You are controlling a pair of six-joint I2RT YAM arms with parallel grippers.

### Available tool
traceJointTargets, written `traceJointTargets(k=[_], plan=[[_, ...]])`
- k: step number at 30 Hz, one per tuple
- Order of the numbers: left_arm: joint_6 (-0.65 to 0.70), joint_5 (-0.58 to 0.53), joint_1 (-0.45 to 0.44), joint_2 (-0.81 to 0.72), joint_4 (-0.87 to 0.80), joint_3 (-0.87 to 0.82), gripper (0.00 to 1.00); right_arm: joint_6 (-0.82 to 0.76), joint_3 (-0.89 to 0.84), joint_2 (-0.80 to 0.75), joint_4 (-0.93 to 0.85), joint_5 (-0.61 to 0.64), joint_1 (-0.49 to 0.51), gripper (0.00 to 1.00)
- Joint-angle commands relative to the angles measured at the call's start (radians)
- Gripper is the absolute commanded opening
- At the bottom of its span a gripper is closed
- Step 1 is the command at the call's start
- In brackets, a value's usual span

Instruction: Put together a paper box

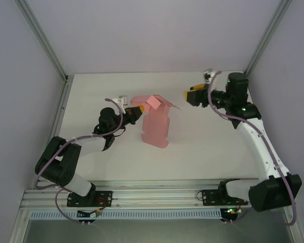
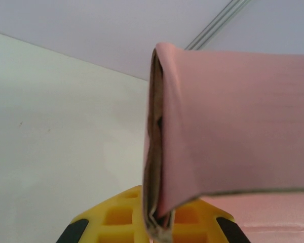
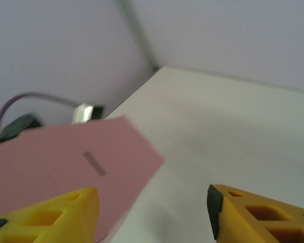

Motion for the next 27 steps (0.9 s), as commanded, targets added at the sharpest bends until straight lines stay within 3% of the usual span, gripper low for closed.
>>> traceJointTargets(k=[1,5,10,17,23,27], plan=[[0.014,0.045,0.007,-0.03,0.037,0.004,0.0,-0.27,0.059,0.029,-0.152,-0.06,0.116,0.61],[0.014,0.054,0.008,-0.035,0.024,0.015,0.0,-0.273,0.146,0.121,-0.217,-0.05,0.141,0.59],[0.01,0.043,0.008,-0.038,0.01,0.019,0.0,-0.385,0.202,0.19,-0.301,-0.086,0.21,0.59],[0.017,-0.017,0.008,-0.05,-0.098,0.044,0.0,-0.341,0.184,0.217,-0.226,0.235,0.321,0.61],[0.023,-0.045,0.009,-0.06,-0.14,0.051,0.0,-0.317,0.126,0.196,-0.145,0.43,0.392,0.6],[0.03,-0.057,0.008,-0.06,-0.162,0.052,0.0,-0.326,0.121,0.191,-0.168,0.428,0.415,0.61]])
